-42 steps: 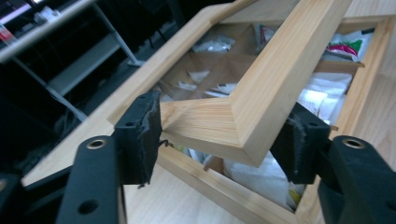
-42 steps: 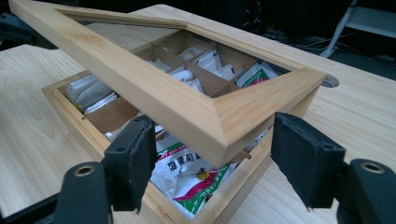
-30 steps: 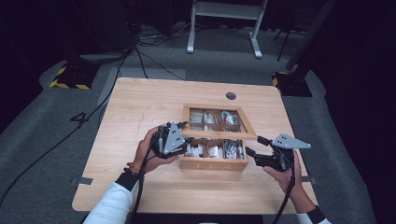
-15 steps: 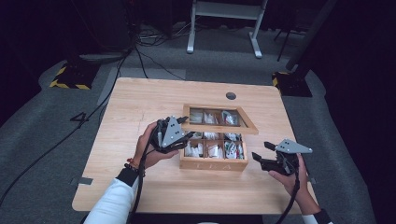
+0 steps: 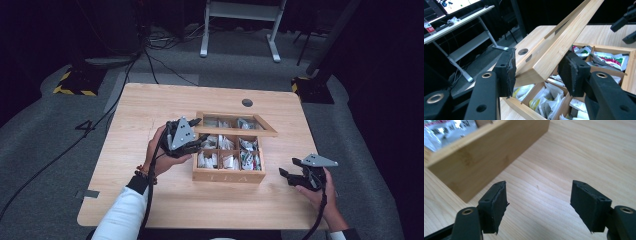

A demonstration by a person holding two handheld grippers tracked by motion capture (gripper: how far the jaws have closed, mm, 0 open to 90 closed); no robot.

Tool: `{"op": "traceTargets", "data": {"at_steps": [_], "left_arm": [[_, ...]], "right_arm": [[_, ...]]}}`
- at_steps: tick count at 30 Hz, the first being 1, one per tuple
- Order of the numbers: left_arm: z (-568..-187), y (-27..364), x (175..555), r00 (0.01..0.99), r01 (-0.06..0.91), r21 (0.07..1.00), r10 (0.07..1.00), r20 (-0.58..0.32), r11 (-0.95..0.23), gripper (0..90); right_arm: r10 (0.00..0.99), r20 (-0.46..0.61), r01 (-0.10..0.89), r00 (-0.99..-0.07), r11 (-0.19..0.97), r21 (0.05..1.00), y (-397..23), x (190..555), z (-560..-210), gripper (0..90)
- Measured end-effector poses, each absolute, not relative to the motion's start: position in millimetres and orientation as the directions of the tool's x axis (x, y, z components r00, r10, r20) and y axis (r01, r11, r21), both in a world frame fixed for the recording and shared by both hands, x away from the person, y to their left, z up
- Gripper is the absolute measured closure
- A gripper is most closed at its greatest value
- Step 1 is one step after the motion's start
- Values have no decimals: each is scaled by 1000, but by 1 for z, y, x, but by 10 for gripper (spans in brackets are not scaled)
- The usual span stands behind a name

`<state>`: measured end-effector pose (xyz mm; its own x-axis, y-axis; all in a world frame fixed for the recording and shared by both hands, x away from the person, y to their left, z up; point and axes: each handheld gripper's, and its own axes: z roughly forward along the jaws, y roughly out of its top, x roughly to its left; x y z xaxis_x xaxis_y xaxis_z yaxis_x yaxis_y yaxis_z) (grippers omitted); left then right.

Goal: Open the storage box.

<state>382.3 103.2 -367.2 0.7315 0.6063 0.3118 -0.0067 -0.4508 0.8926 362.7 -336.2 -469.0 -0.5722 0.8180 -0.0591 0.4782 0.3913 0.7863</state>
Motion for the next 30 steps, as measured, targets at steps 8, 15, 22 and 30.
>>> {"op": "traceTargets", "data": {"at_steps": [8,15,22,30], "left_arm": [[-357,104,394,730,9,915,628,270,-404,491],[-350,105,402,731,22,924,637,245,-381,492],[-344,105,413,722,28,938,656,219,-345,492],[-338,105,424,715,36,947,670,199,-320,492]], "right_arm": [[845,-30,521,-534,356,776,-345,367,-479,307],[845,0,537,-535,341,772,-349,371,-487,302],[830,14,548,-558,355,757,-349,375,-495,298],[826,16,563,-563,369,740,-348,378,-501,293]]}}
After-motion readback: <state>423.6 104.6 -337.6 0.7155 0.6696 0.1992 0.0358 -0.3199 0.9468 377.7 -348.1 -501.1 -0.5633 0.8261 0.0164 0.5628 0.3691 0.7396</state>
